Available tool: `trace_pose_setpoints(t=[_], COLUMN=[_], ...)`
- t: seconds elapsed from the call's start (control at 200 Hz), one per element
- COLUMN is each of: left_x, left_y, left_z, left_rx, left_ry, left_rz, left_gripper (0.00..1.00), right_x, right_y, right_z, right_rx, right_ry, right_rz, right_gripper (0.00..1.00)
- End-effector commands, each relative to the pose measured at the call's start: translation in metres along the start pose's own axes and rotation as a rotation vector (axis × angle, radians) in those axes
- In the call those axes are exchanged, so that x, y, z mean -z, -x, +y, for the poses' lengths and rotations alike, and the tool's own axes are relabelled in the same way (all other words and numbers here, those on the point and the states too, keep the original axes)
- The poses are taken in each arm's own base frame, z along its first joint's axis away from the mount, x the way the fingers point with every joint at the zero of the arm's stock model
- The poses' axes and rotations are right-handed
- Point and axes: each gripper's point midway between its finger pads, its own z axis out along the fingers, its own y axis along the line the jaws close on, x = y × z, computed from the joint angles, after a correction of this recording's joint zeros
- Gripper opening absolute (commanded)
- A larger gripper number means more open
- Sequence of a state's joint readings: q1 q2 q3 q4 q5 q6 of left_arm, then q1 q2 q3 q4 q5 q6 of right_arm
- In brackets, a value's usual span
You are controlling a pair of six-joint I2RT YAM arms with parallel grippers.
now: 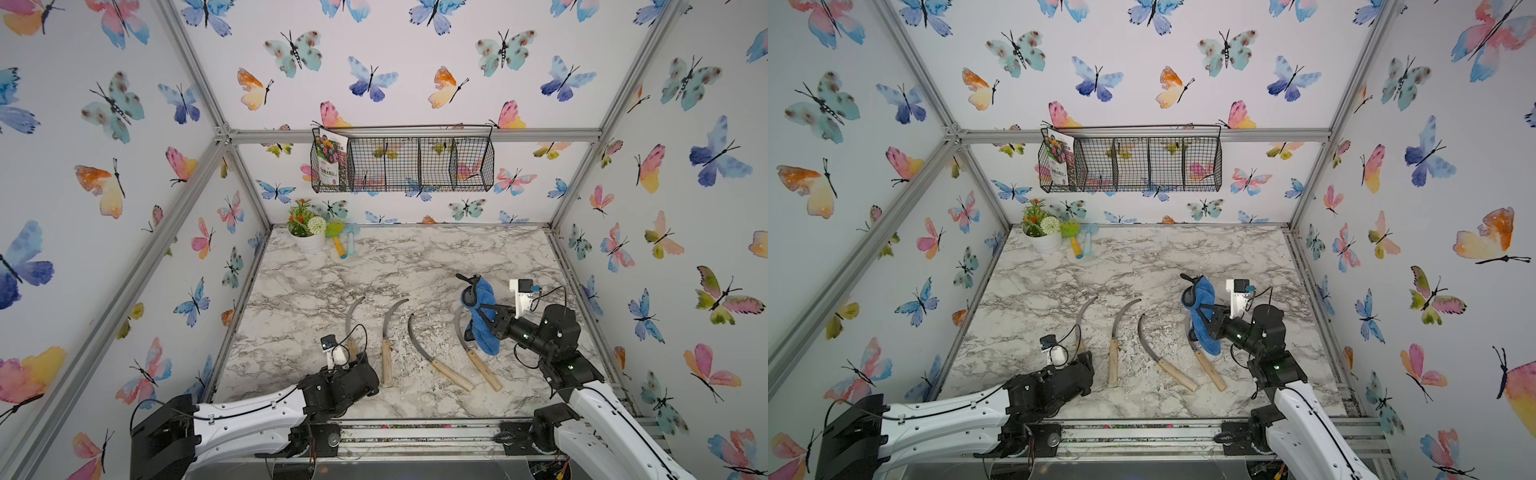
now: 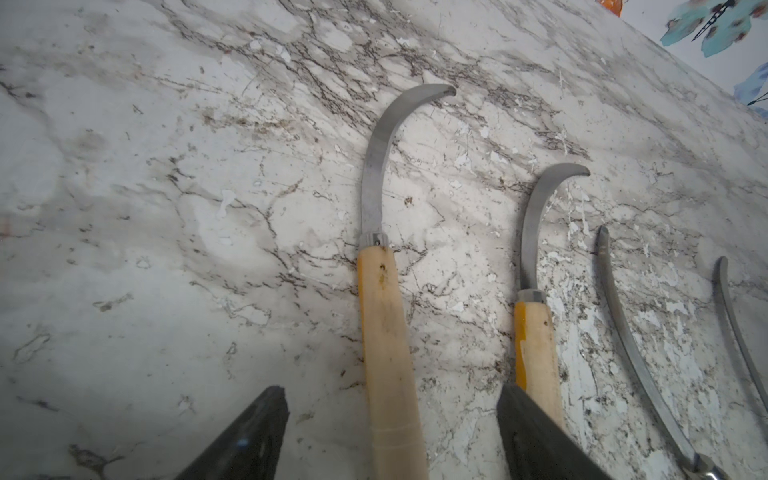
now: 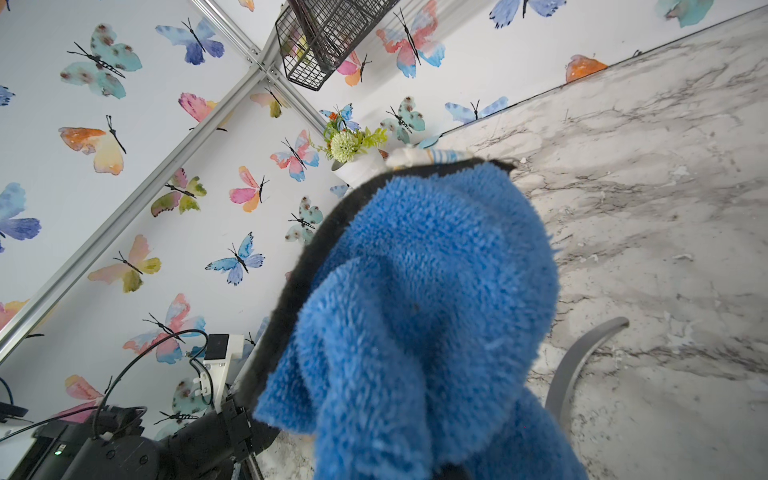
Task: Wipe small sickles with rags
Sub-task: Move the small sickle to the center of the board.
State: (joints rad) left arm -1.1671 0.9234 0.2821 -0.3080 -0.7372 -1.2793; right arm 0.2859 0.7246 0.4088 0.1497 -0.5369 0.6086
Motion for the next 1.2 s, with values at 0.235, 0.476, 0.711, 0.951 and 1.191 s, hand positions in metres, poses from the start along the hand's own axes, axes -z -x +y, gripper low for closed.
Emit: trace_pose_setpoints(t=[0.235,0.476,0.711,0.951,1.191], left_x=[-0.010,-0.019,-0.029,-0.050,-0.065], left_y=[-0.013,-0.017,-0.014,0.010,0.045], left_z=[-0.001,0.001,0.009,0.015,-0.009], left_rx=[-0.014,-0.053,-0.072,-0.116,-0.220], left_ry=[0.080,0.163,0.224,0.220,0.162], left_rz=[0.033,0.021,0.030,0.035,-0.009], left_gripper=[0.64,0.38,0.23,0.21,0.27], right_x=[0.000,0.005,0.007,0.004,0.002], right_y=[0.004,0.004,0.003,0.002,0.002], right_z=[-0.001,-0.001,-0.002,-0.005,-0.008], right_rx=[0.009,0.012,0.010,0.006,0.000], right_ry=[-0.015,-0.028,-0.034,-0.038,-0.051], right_rz=[-0.009,-0.024,-0.027,-0.024,-0.020], right_gripper=[0.02,0.02,0.02,0.02,0.02])
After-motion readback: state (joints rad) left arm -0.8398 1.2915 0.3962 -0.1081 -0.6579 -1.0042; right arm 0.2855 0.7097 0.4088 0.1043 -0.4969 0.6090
